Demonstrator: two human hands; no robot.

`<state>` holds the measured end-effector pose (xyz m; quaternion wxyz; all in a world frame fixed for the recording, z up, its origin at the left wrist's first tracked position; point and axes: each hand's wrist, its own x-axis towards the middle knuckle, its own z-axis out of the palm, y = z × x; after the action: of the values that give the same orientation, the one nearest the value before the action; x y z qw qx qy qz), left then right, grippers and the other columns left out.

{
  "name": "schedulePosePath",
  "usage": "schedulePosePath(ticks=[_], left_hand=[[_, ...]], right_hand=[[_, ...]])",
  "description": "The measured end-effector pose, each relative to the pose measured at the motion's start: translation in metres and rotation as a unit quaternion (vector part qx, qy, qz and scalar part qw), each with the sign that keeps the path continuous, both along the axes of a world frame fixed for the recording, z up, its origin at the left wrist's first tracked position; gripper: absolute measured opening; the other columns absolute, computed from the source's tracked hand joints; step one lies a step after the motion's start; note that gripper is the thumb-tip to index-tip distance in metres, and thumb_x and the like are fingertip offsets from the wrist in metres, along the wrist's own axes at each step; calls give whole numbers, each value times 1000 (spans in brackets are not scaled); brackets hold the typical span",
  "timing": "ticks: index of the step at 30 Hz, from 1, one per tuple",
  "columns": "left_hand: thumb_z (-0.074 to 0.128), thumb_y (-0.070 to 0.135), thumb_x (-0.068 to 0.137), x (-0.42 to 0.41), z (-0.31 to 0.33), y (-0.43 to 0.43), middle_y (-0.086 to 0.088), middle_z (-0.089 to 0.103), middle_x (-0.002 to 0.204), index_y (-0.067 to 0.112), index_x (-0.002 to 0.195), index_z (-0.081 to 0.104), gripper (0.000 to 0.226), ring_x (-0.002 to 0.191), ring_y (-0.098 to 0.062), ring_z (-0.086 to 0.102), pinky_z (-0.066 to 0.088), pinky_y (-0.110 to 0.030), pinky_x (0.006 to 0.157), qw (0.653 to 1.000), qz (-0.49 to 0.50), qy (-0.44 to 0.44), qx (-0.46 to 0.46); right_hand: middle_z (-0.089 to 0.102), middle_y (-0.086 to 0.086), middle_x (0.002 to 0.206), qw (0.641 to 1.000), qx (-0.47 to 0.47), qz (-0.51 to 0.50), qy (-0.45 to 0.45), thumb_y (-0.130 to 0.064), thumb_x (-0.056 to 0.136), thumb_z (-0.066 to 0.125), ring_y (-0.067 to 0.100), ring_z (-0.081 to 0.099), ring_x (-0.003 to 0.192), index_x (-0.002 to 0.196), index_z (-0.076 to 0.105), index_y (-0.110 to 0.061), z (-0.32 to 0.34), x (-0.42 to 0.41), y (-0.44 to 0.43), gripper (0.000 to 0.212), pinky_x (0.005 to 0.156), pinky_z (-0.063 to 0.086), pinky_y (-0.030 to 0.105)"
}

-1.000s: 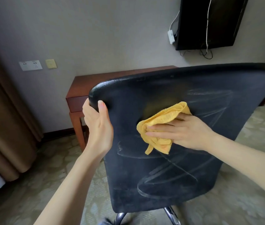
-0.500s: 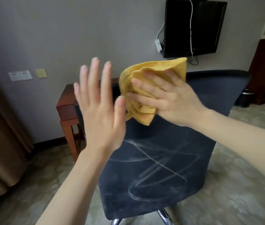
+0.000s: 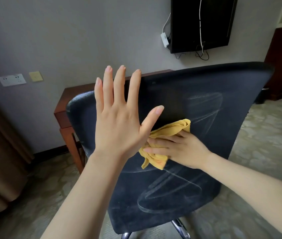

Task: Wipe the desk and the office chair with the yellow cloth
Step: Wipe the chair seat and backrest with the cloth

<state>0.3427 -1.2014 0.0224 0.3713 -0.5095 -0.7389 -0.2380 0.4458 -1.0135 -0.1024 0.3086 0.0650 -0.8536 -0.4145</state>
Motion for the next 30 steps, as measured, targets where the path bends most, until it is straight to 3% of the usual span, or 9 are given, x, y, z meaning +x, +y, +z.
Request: schedulePosePath(ticks=[5,12,17,22,26,28,30], left_hand=[[32,58,94,-10,-3,-1,-20,30,149,10,144,33,69,142,-39,17,0,-47,116,1000,2,16,20],[26,54,95,-28,-2,-13,-16,30,150,10,143,33,66,144,-35,14,-1,-44,118,999,-2,-15,41],[19,53,94,-38,-2,-20,-11,23,155,12,143,33,66,147,-28,2,-5,-42,117,995,1,-71,67],[5,57,89,-41,4,-26,-3,8,161,18,146,27,73,147,-25,-7,-9,-46,115,988,55,-132,61],[-8,60,85,-32,10,-25,1,-8,161,24,153,3,77,146,-23,-14,-10,-49,116,986,82,-139,45],[-3,57,91,-22,11,-23,3,-7,161,27,153,3,69,147,-20,-12,-10,-47,116,995,32,-92,32],[1,56,93,-14,9,-19,5,-3,161,28,153,6,66,147,-17,-11,-10,-45,117,998,-18,-61,2]], right_hand=[[27,-10,150,997,74,-8,-21,-11,91,43,14,37,127,146,26,-30,15,33,29,61,104,28,33],[37,-4,142,994,82,-19,74,-11,92,47,19,44,119,142,36,-30,78,64,41,54,89,35,34],[38,-2,143,984,97,7,147,-20,93,54,22,41,124,140,42,-31,124,47,16,50,101,31,39],[39,-1,144,972,53,44,224,-20,92,55,20,36,132,139,43,-30,129,-4,-28,49,112,17,40],[39,-2,148,982,31,25,186,-22,96,48,17,29,136,143,39,-28,102,-36,-46,49,114,12,37],[30,-3,153,990,29,-12,138,-25,96,45,17,22,138,148,25,-23,79,-43,-48,56,115,8,36],[24,-1,153,994,5,-21,110,-20,91,51,19,24,136,146,22,-18,56,-43,-49,62,113,17,34]])
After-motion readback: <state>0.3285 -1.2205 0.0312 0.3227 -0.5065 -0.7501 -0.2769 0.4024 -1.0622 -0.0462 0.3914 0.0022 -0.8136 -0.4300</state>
